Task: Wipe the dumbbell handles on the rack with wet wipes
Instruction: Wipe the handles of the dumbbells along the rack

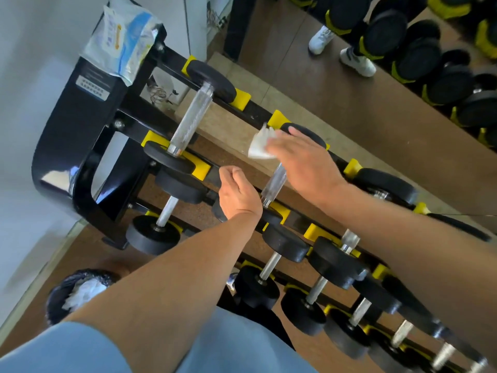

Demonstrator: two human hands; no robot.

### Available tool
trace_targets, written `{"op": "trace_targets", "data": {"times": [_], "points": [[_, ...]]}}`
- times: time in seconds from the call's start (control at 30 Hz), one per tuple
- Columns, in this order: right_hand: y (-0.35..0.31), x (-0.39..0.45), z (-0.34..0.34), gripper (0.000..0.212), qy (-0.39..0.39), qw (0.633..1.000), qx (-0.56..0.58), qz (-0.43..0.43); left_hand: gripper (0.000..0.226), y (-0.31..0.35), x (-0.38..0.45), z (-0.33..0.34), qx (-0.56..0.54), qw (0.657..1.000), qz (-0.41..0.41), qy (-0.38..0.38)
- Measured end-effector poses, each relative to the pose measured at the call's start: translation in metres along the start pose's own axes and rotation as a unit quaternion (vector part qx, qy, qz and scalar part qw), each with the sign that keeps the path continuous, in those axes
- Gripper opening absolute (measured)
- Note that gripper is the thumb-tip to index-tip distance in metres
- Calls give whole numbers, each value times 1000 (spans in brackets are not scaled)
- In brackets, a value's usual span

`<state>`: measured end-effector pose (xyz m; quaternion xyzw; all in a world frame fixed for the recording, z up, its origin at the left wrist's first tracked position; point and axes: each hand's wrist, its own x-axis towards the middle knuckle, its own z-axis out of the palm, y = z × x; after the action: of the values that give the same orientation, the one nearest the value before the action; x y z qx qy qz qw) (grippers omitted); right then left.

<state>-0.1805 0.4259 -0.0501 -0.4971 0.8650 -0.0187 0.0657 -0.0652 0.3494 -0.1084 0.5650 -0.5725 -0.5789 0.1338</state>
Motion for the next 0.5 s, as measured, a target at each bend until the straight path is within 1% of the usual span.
{"op": "trace_targets", "data": {"times": [0.03, 0.07, 0.1, 0.17, 0.23, 0.27, 0.33, 0.37, 0.43, 0.47, 0.5], "points": [[12, -5, 8, 44, -24, 993, -71, -95, 25, 0, 0, 0, 0, 1000, 3, 1], [19, -11, 13, 45, -51, 986, -96, -129, 25, 0, -1, 1, -2, 1000, 6, 2], [18, -19, 13, 46, -82, 986, -91, -114, 25, -1, 0, 1, -3, 1000, 8, 3], [-2, -41, 17, 50, -126, 991, 3, -40, 26, -2, 2, 1, -1, 1000, 7, 5], [-38, -69, 25, 45, -104, 984, 135, 42, 27, -3, 3, 1, 5, 1000, 8, 4], [-55, -81, 27, 40, -92, 969, 207, 104, 27, -4, 3, 2, 6, 1000, 7, 5], [-73, -94, 25, 38, -98, 916, 307, 238, 24, -2, 2, 3, 2, 1000, -1, 6], [-74, -96, 24, 37, -109, 899, 319, 282, 24, -1, 0, 3, 6, 1000, -3, 5], [-65, -96, 20, 34, -139, 901, 283, 298, 24, 1, -4, 2, 23, 1000, 4, 2], [-58, -94, 17, 32, -146, 903, 266, 303, 25, 0, -4, 2, 27, 1000, 10, -1], [-47, -94, 15, 31, -146, 899, 253, 325, 26, -1, -3, 1, 28, 1000, 12, -5]]}}
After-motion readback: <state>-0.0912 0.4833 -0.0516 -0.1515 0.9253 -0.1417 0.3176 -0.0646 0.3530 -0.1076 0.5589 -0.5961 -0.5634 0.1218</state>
